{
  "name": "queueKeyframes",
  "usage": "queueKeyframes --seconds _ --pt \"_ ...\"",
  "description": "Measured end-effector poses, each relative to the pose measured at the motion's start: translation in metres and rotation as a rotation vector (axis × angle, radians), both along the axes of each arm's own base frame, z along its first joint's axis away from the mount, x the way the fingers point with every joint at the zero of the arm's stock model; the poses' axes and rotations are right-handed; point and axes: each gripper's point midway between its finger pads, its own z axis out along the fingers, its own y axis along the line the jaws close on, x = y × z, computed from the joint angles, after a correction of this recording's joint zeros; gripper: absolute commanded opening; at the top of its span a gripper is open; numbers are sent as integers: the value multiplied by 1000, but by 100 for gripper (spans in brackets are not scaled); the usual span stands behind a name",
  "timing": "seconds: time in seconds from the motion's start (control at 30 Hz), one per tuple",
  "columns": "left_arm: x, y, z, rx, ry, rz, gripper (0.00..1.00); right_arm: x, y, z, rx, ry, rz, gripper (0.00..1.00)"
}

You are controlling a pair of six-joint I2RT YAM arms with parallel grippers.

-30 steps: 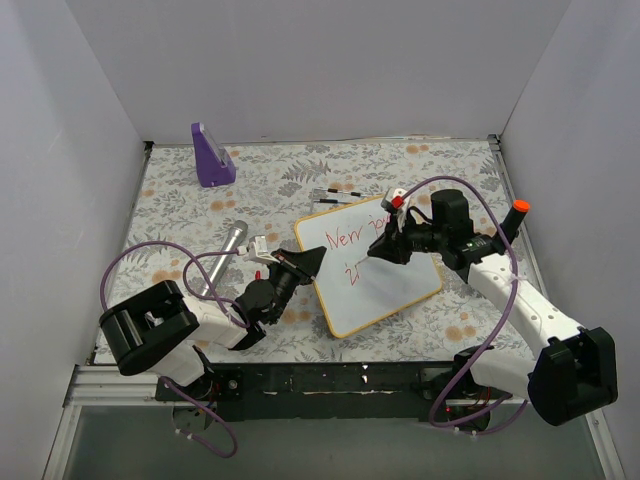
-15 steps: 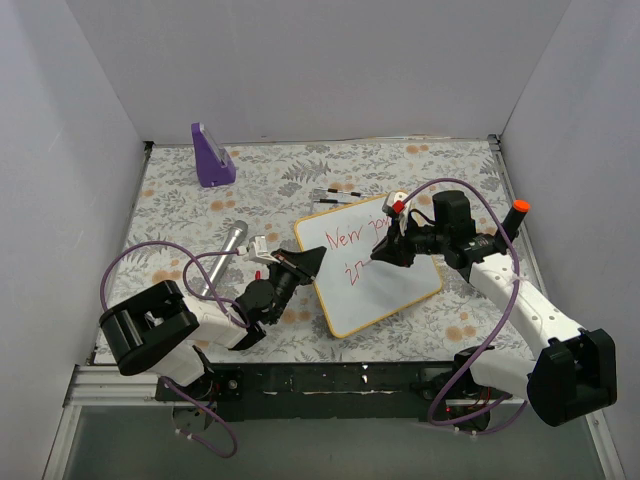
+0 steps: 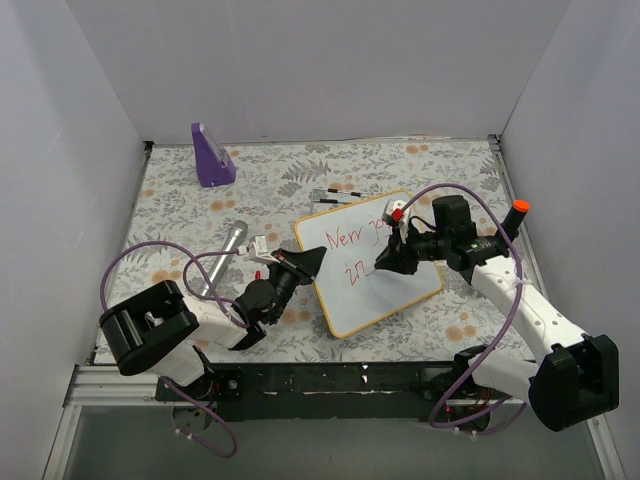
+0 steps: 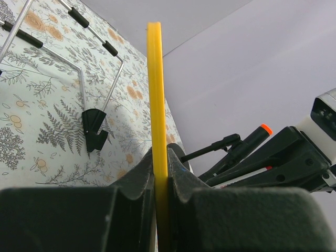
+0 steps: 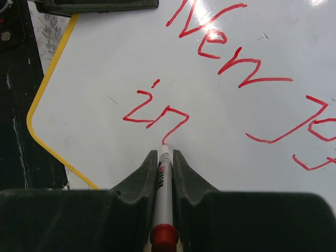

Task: Write a sentence on the whiteboard
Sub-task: Write on the whiteboard with the whiteboard marker without the cap.

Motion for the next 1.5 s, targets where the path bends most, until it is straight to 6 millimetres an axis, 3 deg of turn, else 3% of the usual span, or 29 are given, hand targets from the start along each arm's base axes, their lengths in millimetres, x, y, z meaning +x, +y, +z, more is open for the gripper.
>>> queueKeyframes --seconds 0.17,0.4,0.53,1.0,1.5 --pt "0 0 0 0 -1 -1 0 4 -4 4 -4 -6 -20 1" --pt "0 0 0 0 -1 -1 0 4 -4 44 78 -80 -5 1" --pt "0 0 0 0 -1 -1 0 -1 -1 53 107 -100 20 1" --pt "-2 1 -1 -1 -2 -4 0 10 -6 49 124 -109 -1 1" --pt "-2 1 -1 -2 -1 -4 0 23 -7 24 133 -43 -102 1"
